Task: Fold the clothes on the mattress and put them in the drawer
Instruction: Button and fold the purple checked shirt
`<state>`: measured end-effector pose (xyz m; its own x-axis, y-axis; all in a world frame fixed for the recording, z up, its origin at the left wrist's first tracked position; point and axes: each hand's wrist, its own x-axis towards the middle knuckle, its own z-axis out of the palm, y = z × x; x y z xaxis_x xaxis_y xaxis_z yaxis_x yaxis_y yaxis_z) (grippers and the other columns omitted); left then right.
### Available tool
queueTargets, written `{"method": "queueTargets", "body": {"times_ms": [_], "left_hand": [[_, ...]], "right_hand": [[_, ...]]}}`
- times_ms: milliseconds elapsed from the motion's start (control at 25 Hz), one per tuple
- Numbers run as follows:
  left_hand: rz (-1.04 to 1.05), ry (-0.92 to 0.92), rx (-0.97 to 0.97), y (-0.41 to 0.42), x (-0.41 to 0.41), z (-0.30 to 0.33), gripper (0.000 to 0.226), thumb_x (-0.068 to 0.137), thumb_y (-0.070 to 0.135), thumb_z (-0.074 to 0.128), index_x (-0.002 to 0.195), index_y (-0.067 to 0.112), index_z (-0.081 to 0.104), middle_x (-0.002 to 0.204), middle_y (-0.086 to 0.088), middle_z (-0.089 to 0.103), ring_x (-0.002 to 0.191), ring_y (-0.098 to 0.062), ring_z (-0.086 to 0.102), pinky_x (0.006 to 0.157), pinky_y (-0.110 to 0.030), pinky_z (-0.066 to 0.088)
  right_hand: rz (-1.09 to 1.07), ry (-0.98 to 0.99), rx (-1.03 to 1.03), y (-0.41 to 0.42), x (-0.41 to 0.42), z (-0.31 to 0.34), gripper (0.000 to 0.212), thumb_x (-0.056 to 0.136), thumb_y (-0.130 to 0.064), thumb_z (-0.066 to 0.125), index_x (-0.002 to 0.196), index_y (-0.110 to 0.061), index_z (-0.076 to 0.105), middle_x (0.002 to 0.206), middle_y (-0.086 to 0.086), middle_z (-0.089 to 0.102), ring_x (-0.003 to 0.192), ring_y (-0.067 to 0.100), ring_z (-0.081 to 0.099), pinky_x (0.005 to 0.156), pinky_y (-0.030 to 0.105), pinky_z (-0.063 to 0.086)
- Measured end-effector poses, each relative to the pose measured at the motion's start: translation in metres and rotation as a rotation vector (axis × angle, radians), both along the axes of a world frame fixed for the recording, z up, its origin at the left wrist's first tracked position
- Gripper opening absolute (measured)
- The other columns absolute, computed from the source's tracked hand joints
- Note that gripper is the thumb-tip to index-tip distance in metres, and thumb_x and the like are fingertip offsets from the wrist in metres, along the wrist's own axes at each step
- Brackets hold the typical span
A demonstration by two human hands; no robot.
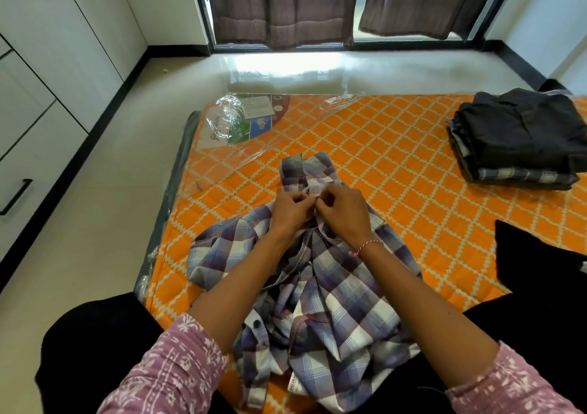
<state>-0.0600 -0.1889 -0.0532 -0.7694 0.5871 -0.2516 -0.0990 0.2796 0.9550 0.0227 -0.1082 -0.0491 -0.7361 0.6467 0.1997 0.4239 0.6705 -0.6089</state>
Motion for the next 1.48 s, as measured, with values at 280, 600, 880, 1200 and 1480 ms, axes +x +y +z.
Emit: {"method": "queueTargets", "body": {"times_ms": [280, 600, 880, 1200, 1480], "left_hand": [[-0.28, 0.158, 0.053, -0.003, -0.02, 0.013, 0.022, 0.088, -0.006, 0.054, 0.07, 0.006, 0.054, 0.064, -0.009, 0.05, 0.053, -0.01, 0.048, 0.054, -0.023, 0.04], [-0.241, 0.89, -0.296, -0.013, -0.001, 0.008, 0.023, 0.085, 0.026, 0.065, 0.099, 0.014, 0.051, 0.09, -0.002, 0.059, 0.078, -0.019, 0.054, 0.057, -0.032, 0.036], [-0.152, 0.663, -0.49, -0.018, -0.006, -0.025, 0.023, 0.09, 0.006, 0.048, 0.097, 0.009, 0.07, 0.101, -0.013, 0.07, 0.09, -0.033, 0.062, 0.065, -0.036, 0.045], [-0.311, 0.479, -0.475, 0.001, -0.018, -0.036, 0.019, 0.086, 0.01, 0.059, 0.098, 0.008, 0.072, 0.102, -0.011, 0.071, 0.092, -0.029, 0.064, 0.079, -0.032, 0.051], [-0.224, 0.062, -0.208, 0.004, -0.006, -0.033, 0.007, 0.088, 0.002, 0.062, 0.083, 0.0, 0.065, 0.06, -0.006, 0.056, 0.047, -0.008, 0.052, 0.053, -0.026, 0.041]], "right_hand": [[-0.009, 0.138, -0.981, 0.026, -0.001, 0.017, 0.02, 0.093, -0.005, 0.055, 0.076, 0.001, 0.064, 0.066, 0.01, 0.06, 0.05, 0.009, 0.061, 0.053, 0.024, 0.056], [-0.269, 0.37, -1.128, 0.044, -0.031, 0.037, 0.014, 0.093, -0.006, 0.053, 0.081, 0.0, 0.058, 0.064, 0.008, 0.052, 0.051, 0.014, 0.053, 0.043, 0.02, 0.049], [-0.037, -0.073, -0.615, 0.039, 0.002, 0.001, 0.018, 0.089, -0.015, 0.066, 0.082, 0.001, 0.069, 0.077, 0.017, 0.063, 0.064, 0.021, 0.056, 0.06, 0.033, 0.047], [0.055, -0.264, -0.117, 0.025, 0.008, -0.034, 0.016, 0.082, -0.002, 0.063, 0.081, 0.013, 0.068, 0.083, 0.027, 0.067, 0.078, 0.038, 0.061, 0.07, 0.044, 0.05], [-0.21, 0.043, -0.771, 0.023, 0.022, -0.03, 0.022, 0.082, -0.001, 0.065, 0.061, -0.006, 0.064, 0.048, -0.01, 0.053, 0.044, 0.001, 0.043, 0.042, 0.012, 0.033]]}}
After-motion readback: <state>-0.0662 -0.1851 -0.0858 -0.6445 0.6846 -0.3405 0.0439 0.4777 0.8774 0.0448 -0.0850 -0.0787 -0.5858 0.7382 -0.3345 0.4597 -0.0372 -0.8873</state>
